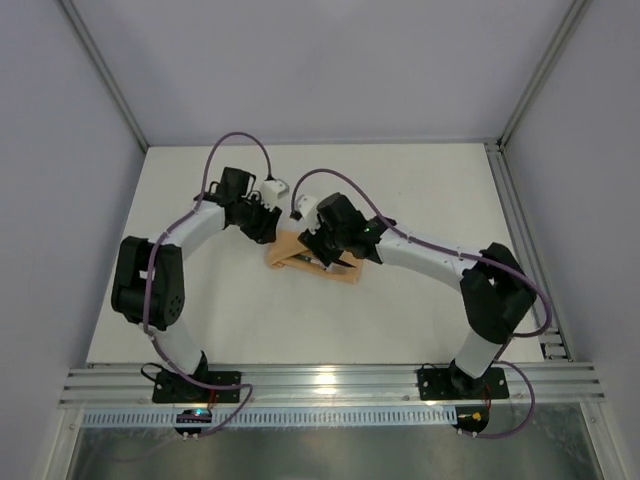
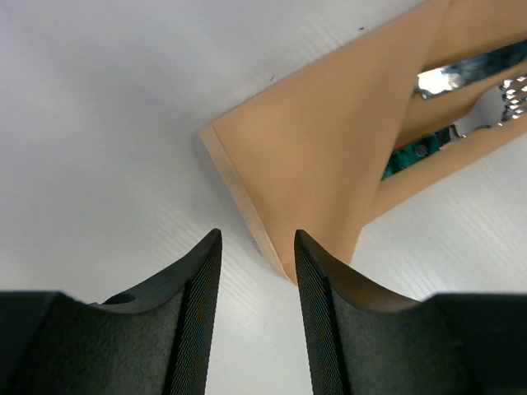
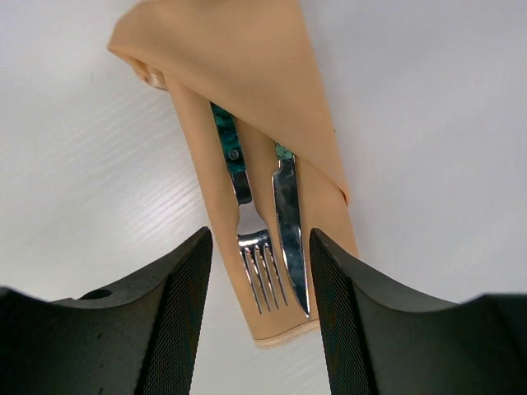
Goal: Fold the napkin into a case and place the utensils inside
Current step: Stuff the fork into the folded napkin, then move the smaller rectangle folded napkin to the corner of the board.
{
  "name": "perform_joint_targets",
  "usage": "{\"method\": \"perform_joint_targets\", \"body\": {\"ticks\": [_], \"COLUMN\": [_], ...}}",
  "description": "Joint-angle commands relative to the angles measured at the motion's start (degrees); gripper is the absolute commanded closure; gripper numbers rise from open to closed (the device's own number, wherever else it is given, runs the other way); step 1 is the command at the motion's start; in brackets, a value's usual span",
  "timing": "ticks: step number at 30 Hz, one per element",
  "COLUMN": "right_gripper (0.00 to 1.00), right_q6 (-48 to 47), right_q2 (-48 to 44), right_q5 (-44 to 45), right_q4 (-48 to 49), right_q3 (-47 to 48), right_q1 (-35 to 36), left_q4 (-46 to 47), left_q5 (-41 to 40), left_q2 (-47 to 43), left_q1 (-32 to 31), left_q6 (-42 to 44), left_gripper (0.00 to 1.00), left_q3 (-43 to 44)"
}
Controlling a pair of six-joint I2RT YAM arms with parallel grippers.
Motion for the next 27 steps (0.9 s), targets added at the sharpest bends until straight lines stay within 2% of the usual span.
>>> {"method": "perform_joint_targets", "body": {"ticks": [1, 4, 8, 12, 15, 18, 22, 23, 27], "right_gripper": [0.45, 0.46, 0.46, 0.46, 0.47, 0.54, 0.59, 0.64, 0.71], "right_q6": [9.3, 19.05, 32.23, 41.02, 43.41, 44.47, 46.67, 47.54, 48.78], "right_q2": [-6.78, -9.25, -15.3, -16.2, -14.19, -10.85, -5.49, -4.96, -1.36], "right_q5": [-0.45, -1.77, -6.07, -5.73, -7.74, -10.03, -12.76, -13.2, -13.73], "right_q4": [3.84, 4.02, 9.02, 9.29, 11.92, 14.39, 18.07, 19.56, 22.12], "right_q3": [-3.92, -8.31, -17.28, -22.47, -23.89, -23.45, -23.89, -24.06, -23.36], "right_q1": [-0.93, -4.87, -13.4, -20.95, -22.99, -23.52, -23.52, -23.52, -23.52], "left_q4": [-2.5, -4.26, 0.65, 5.4, 7.07, 7.34, 7.25, 6.9, 6.72], "left_q5": [5.42, 6.14, -1.06, -3.97, -6.25, -7.58, -8.19, -8.11, -8.11], "left_q2": [-6.69, -8.54, -11.27, -12.76, -11.89, -10.48, -8.55, -7.94, -6.79], "left_q1": [0.2, -0.59, -4.28, -7.88, -9.47, -10.88, -11.23, -11.23, -11.32], "left_q6": [10.48, 17.8, 34.9, 41.8, 41.99, 41.11, 38.22, 37.95, 36.89], "left_gripper": [0.57, 0.55, 0.48, 0.41, 0.41, 0.45, 0.56, 0.59, 0.64], "left_q3": [-0.74, -3.02, -10.83, -16.47, -16.91, -17.0, -17.26, -17.44, -18.05]}}
